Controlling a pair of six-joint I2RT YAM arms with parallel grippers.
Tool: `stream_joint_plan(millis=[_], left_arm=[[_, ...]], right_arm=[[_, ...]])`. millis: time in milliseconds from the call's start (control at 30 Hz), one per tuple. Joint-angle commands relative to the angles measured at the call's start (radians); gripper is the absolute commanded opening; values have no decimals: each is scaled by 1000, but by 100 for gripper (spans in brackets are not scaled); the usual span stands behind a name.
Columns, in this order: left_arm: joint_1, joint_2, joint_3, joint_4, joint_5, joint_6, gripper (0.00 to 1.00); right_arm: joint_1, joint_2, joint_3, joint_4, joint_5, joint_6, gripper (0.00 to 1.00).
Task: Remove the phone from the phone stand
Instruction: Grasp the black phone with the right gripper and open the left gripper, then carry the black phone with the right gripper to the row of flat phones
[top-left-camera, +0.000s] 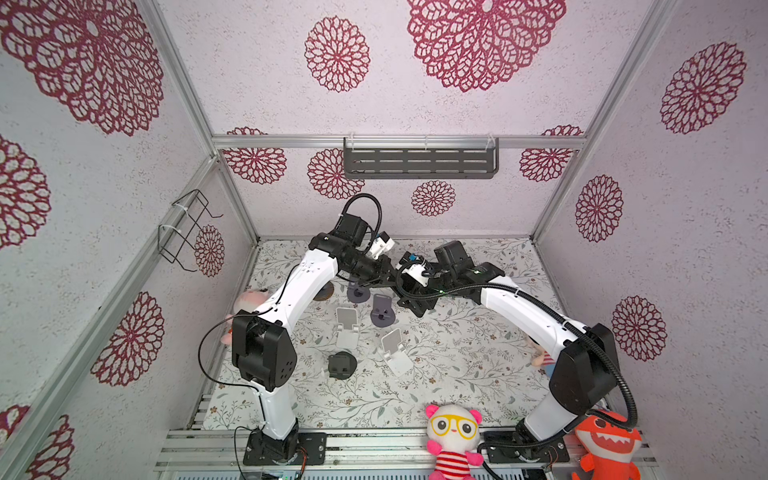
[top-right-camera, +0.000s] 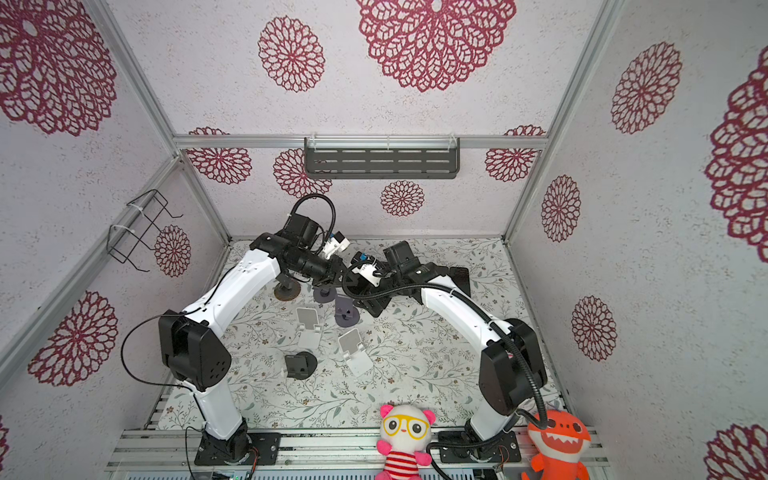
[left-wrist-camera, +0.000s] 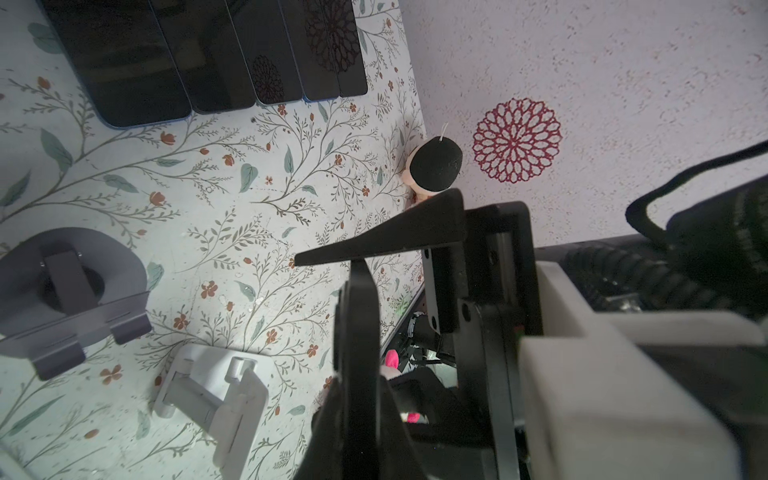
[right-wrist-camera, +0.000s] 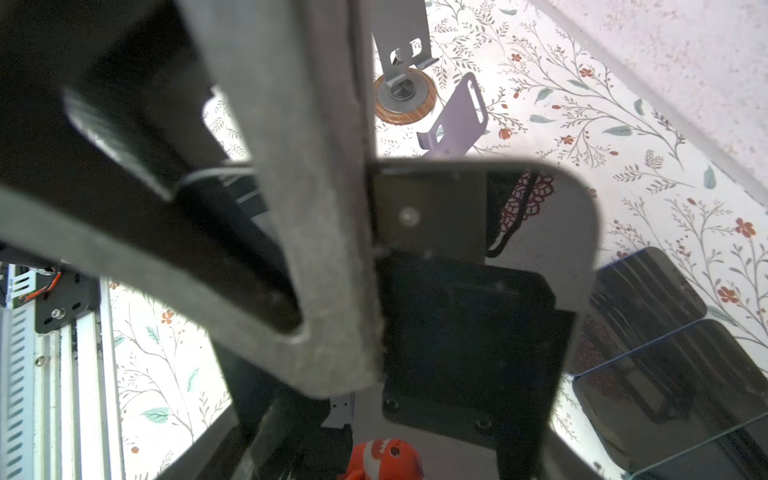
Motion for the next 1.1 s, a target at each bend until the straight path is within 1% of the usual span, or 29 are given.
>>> stream_joint_plan(millis=[0,67,267,433,567,667,767,867,967,1067], left_arm=[[-1,-33,-8,38,56,-9,0],[2,-34,-18,49,63,-9,0],[10,-39,-36,69,67,-17,22],[23,-47,-59,81,61,-17,31],[48,-69,-91,103,41,-27,37],[73,-105,-120,130,22,-36,40],[98,-148,-144,144,-4,-34,40],[121,-193,-163,141,-40,-17,41],[148,-250,-190,142,-70,-4,41],[169,-312,-231,144,-149,10,41]], right_arm=[[-6,-48,5,45,13,45,69],[-6,-48,3,46,18,46,67],[-6,-53,2,66,19,64,62],[-8,-59,1,77,53,80,60],[-10,-58,7,65,107,105,58],[-21,-60,5,62,140,137,55],[-29,-59,9,63,169,173,54],[-32,-44,26,64,209,225,52],[-34,-11,53,65,235,295,47],[-33,31,78,75,263,372,41]])
